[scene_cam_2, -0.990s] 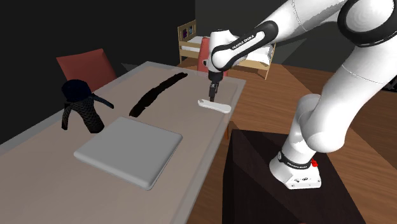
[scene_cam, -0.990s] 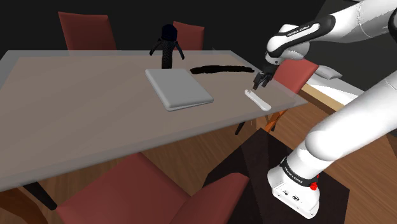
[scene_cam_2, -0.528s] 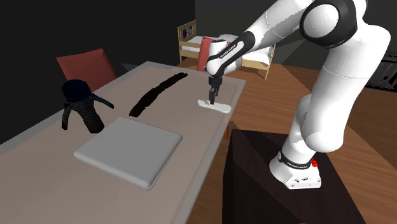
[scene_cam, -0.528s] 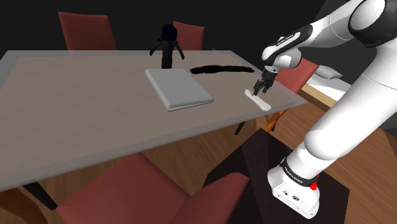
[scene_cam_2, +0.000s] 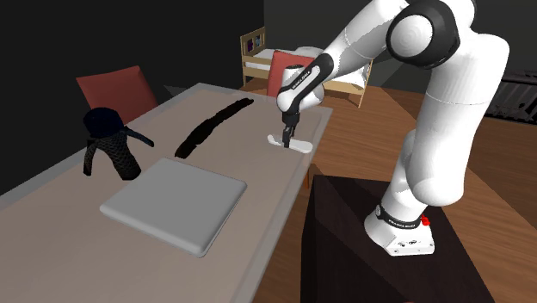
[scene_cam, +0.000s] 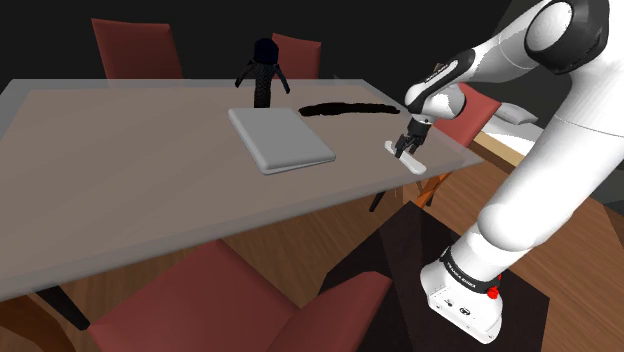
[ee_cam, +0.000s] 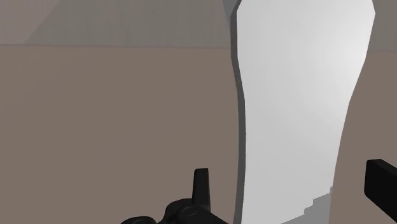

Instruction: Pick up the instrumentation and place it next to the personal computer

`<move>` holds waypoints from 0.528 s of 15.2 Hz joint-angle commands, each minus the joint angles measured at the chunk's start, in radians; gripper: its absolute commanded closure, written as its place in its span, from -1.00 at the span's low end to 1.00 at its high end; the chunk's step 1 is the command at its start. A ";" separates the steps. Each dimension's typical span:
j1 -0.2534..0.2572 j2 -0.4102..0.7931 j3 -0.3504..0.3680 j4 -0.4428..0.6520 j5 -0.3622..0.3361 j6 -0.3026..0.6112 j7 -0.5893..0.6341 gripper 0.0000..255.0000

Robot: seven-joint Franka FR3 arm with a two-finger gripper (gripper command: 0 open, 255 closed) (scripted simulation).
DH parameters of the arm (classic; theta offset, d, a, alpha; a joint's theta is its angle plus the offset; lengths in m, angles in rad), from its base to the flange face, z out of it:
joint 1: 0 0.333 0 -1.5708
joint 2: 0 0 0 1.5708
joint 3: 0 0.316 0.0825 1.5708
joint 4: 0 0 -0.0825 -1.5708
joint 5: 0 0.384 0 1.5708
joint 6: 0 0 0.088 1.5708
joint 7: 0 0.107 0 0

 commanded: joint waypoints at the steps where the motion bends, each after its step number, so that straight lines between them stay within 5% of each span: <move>1: 0.000 0.002 0.001 -0.002 0.002 0.004 -0.001 -1.00; 6: 0.000 0.002 0.001 -0.002 0.002 0.004 -0.001 -1.00; 7: 0.000 0.002 0.001 -0.002 0.002 0.004 -0.001 1.00; 8: 0.000 0.002 0.001 -0.002 0.002 0.004 -0.001 1.00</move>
